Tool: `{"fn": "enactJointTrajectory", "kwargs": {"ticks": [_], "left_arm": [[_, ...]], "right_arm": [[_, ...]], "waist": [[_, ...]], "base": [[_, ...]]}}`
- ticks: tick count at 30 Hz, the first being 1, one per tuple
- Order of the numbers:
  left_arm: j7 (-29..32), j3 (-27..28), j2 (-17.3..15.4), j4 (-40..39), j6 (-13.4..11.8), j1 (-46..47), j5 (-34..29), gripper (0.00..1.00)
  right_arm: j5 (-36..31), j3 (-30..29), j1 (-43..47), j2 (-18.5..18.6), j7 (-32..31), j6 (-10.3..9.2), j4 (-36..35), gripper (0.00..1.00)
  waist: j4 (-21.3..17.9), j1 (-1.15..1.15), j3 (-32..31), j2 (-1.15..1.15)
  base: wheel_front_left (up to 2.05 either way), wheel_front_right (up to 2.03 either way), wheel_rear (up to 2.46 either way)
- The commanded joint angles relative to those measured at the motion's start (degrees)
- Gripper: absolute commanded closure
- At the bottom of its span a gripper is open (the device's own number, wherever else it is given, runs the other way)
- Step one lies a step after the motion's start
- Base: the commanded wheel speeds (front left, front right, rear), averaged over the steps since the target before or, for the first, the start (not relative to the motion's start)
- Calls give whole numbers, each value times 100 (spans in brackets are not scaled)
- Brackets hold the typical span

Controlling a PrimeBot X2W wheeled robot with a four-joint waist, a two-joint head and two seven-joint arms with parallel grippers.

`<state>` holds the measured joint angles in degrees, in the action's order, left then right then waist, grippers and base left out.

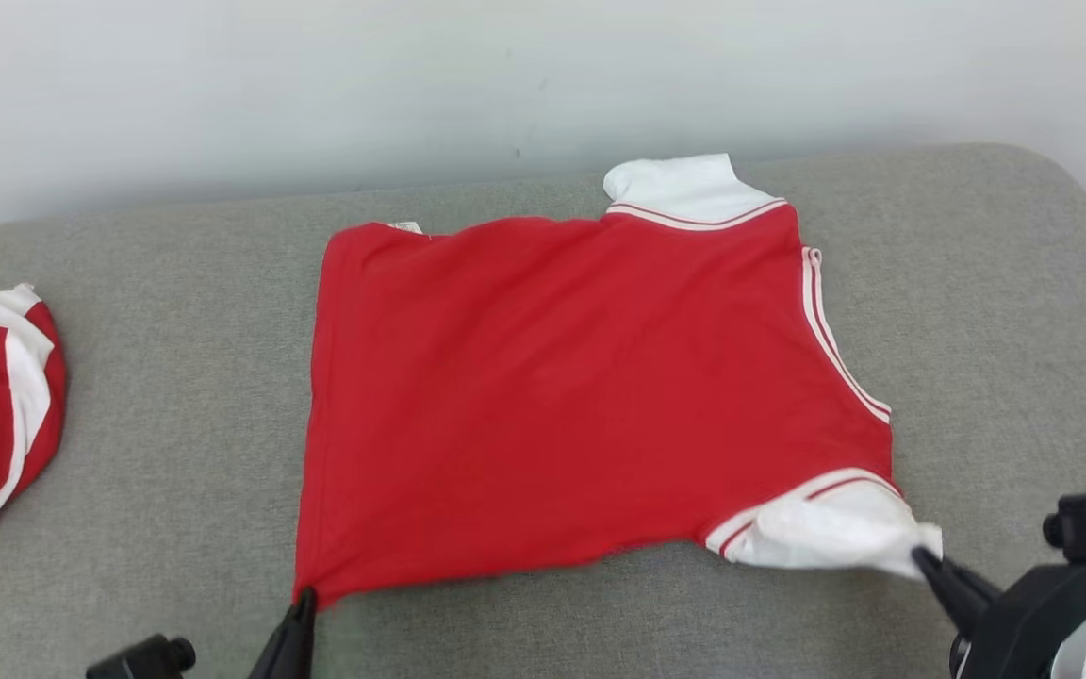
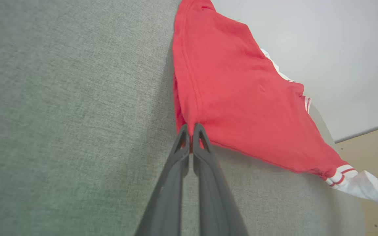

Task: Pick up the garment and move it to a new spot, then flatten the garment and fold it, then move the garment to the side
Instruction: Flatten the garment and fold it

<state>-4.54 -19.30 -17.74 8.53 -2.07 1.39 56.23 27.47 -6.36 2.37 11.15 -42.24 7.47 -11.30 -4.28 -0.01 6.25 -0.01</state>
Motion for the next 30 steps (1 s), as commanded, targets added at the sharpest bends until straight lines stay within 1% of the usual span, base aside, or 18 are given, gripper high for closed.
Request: {"fn": "enactJointTrajectory", "kwargs": {"ticks": [1, 6, 12, 13, 14, 17, 22, 25, 29, 30], "left_arm": [[-46, 2, 70, -55, -33, -138, 42, 100], [29, -123, 42, -110, -145, -345, -49, 100], [371, -324, -233, -153, -480, -521, -300, 100], [431, -356, -273, -176, -532, -544, -345, 100], [431, -356, -273, -176, -532, -544, -345, 100], [497, -362, -298, -288, -600, -594, -329, 100], [524, -357, -266, -399, -646, -395, -356, 100], [495, -332, -233, -418, -677, -172, -397, 100], [564, -374, -206, -296, -692, 237, -512, 100], [607, -389, -191, -217, -744, 455, -577, 100]], "right_arm": [[-38, -47, 157, -74, -117, 6, -57, 100], [-176, -112, 557, -41, -619, 6, -174, 100], [-162, -153, 937, 5, -1283, 6, -279, 100], [-164, -156, 967, 13, -1340, 6, -313, 100], [-164, -156, 967, 13, -1340, 6, -313, 100], [-176, -140, 908, 0, -1246, 6, -388, 100], [-218, 130, 523, 183, -820, 6, -398, 100], [-300, 347, 150, 372, -509, 6, -293, 100], [-406, 676, -436, 645, -120, 6, 21, 100], [-448, 823, -736, 804, 113, 6, 240, 100]], "waist": [[40, 1, -33, 1], [47, 1, -41, 1], [21, 1, -36, 1], [16, 1, -27, 1], [16, 1, -27, 1], [0, 1, 3, 1], [-13, 1, 48, 1], [-2, 1, 83, 1], [48, 1, 142, 1], [81, 1, 190, 1]], "base": [[0, 0, 0], [0, 0, 0], [0, 0, 0], [0, 0, 0], [0, 0, 0], [0, 0, 0], [0, 0, 0], [0, 0, 0], [0, 0, 0], [0, 0, 0]]}}
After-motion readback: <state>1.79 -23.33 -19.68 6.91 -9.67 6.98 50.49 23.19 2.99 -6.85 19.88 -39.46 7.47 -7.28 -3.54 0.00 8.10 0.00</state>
